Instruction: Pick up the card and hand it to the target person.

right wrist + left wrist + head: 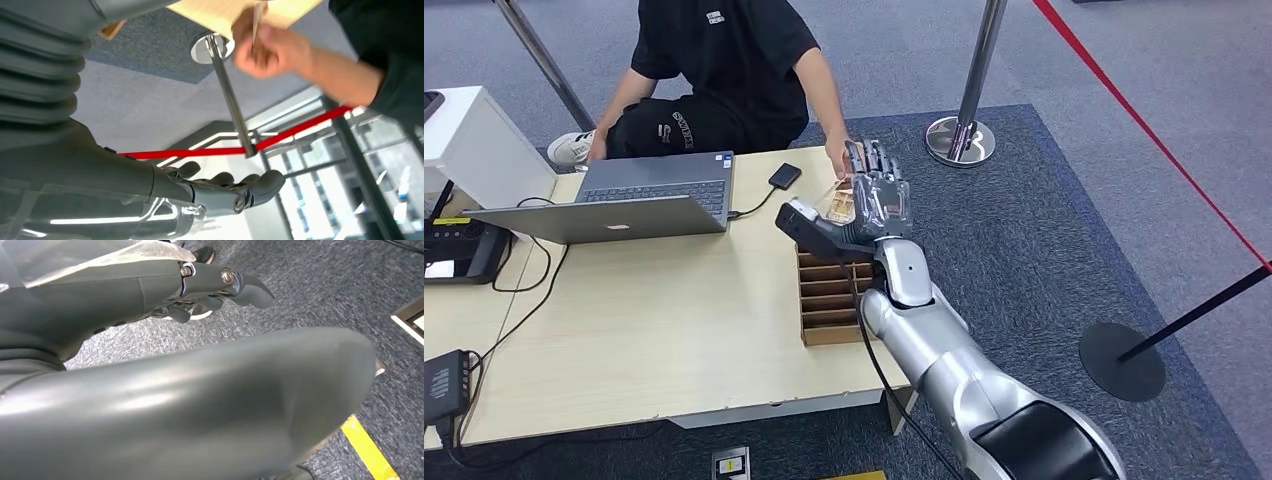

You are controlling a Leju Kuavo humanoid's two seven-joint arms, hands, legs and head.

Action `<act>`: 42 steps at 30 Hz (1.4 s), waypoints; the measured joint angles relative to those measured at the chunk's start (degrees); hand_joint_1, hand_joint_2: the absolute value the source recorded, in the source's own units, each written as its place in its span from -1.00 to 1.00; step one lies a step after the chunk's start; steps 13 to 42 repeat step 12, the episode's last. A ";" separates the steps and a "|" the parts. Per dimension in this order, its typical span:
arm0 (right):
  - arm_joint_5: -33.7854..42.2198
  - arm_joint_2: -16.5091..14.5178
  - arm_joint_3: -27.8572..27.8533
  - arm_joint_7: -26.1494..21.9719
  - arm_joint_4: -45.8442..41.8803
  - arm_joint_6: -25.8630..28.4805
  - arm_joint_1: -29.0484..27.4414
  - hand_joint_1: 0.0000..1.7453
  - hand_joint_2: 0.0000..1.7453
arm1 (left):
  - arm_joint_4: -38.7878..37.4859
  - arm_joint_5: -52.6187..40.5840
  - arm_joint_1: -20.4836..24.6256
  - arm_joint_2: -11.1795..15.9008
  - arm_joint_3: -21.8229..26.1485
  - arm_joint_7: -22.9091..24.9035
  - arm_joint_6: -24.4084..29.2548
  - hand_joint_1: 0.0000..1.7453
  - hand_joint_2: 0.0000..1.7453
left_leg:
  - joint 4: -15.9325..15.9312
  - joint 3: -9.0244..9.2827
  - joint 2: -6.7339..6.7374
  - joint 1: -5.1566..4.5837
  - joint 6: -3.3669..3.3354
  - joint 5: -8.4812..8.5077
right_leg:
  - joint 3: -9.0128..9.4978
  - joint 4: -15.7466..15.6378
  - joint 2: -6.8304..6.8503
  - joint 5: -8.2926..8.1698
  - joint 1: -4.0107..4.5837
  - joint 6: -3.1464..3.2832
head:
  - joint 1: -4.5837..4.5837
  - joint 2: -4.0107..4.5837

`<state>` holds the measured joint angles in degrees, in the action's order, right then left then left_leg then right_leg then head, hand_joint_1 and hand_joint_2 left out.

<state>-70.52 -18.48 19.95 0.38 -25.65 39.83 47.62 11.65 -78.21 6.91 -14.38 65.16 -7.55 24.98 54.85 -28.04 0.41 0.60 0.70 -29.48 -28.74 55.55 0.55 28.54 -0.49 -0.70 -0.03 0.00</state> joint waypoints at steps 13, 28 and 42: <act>4.09 -0.51 -49.31 -35.41 -26.00 0.17 -14.08 -1.00 -1.00 | 0.00 0.74 -0.69 0.00 2.84 -1.05 0.32 -1.00 -1.00 | 0.05 -0.02 -0.10 -0.04 -0.03 -0.02 | 0.01 -0.10 0.01 -0.04 -0.07 -0.06 | -0.01 0.00; 4.09 -0.51 -49.31 -35.41 -26.00 0.17 -14.08 -1.00 -1.00 | 0.00 0.74 -0.69 0.00 2.84 -1.05 0.32 -1.00 -1.00 | 0.05 -0.02 -0.10 -0.04 -0.03 -0.02 | 0.01 -0.10 0.01 -0.04 -0.07 -0.06 | -0.01 0.00; 4.09 -0.51 -49.31 -35.41 -26.00 0.17 -14.08 -1.00 -1.00 | 0.00 0.74 -0.69 0.00 2.84 -1.05 0.32 -1.00 -1.00 | 0.05 -0.02 -0.10 -0.04 -0.03 -0.02 | 0.01 -0.10 0.01 -0.04 -0.07 -0.06 | -0.01 0.00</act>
